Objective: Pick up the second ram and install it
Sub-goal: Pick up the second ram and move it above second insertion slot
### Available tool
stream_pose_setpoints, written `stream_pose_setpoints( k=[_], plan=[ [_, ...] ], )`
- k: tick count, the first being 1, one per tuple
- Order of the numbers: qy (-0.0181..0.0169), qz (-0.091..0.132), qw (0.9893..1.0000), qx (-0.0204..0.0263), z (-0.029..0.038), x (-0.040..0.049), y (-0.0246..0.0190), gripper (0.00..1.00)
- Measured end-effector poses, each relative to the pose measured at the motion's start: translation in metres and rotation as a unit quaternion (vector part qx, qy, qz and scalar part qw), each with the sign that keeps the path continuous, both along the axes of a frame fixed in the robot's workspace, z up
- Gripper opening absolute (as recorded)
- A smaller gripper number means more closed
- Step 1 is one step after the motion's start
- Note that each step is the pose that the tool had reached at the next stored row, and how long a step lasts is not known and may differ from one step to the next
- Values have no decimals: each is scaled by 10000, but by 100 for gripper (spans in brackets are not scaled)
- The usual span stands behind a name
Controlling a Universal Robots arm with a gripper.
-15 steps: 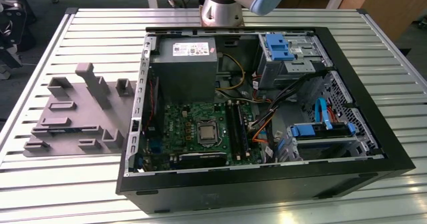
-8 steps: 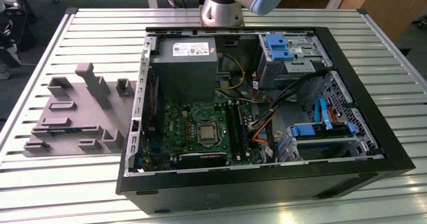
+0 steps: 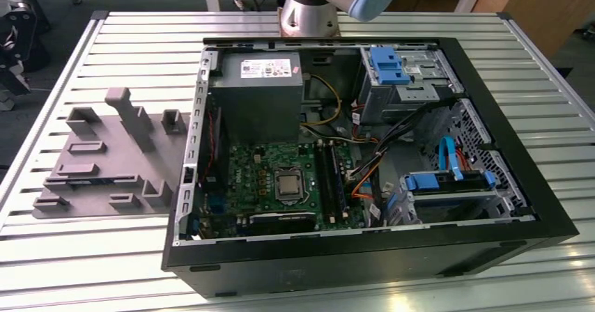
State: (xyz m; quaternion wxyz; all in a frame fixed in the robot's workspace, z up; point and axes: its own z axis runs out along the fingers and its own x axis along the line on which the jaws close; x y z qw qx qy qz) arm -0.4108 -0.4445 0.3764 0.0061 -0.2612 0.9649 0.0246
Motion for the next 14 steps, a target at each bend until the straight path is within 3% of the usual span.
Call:
stream_pose_setpoints(
  k=[4, 10, 14],
  plan=[
    [0, 331, 9995, 0, 0, 0, 0, 11],
    [1, 809, 9967, -1, 0, -2, 0, 11],
    [1, 895, 9960, 0, 0, -2, 0, 11]
  ],
)
